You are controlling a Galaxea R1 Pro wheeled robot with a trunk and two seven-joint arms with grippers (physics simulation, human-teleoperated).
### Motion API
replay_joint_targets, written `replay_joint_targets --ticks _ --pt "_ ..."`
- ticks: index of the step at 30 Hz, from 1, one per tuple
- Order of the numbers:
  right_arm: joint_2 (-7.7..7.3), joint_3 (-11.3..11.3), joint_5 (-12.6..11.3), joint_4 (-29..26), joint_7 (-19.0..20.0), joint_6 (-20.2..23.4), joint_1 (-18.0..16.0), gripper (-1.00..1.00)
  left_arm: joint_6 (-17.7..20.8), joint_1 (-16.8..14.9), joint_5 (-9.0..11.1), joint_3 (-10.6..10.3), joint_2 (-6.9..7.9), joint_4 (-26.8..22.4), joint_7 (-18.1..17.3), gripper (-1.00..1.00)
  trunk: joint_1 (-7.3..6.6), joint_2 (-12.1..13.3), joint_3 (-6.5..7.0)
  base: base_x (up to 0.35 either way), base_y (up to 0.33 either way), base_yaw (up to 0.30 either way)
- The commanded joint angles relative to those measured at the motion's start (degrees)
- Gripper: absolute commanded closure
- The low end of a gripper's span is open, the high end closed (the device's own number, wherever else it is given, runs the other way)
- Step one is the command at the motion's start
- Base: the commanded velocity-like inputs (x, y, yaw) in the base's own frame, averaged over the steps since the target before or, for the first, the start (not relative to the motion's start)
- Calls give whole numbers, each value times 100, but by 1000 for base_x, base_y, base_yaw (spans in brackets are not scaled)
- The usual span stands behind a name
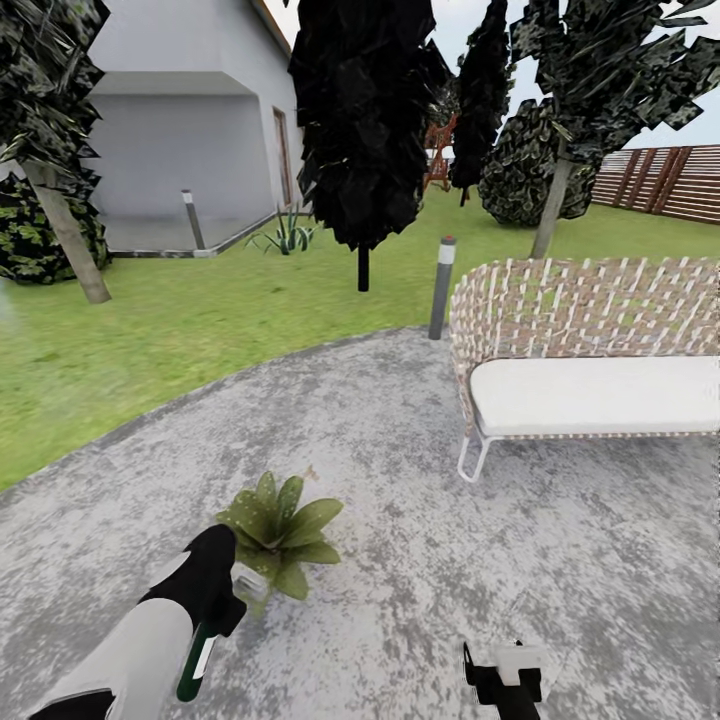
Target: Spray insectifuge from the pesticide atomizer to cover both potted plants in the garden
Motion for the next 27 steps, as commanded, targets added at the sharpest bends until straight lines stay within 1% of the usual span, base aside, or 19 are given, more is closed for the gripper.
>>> replay_joint_targets --ticks 1,4,11,17,21,23,27 --pt "0 8 61 4 -57 -3 -3 -100 16 -3 -64 44 -9 -11 -48 100 -1 -2 -5 16 -196 5" --pt "0 8 61 7 -57 -3 -3 -100 16 -2 -64 51 -9 -19 -48 100 -1 -2 -5 78 -193 111" --pt "0 8 61 10 -57 -3 -3 -100 16 -3 -64 45 -9 -18 -48 100 -1 -2 -5 190 -154 262" --pt "0 8 61 11 -57 -3 -3 -100 16 -4 -64 47 -1 -18 -39 100 -1 -2 -5 48 -22 261" --pt "-1 9 61 7 -57 -4 -3 -100 16 -4 -68 51 8 -24 -32 100 -1 -2 -5 0 0 31" --pt "-39 8 68 12 -57 -6 -3 -100 16 -4 -66 47 9 -25 -30 100 -1 -2 -5 0 0 0" --pt "-63 8 69 13 -57 -7 -3 -100 16 -4 -67 45 9 -26 -30 100 -1 -2 -5 0 0 0"
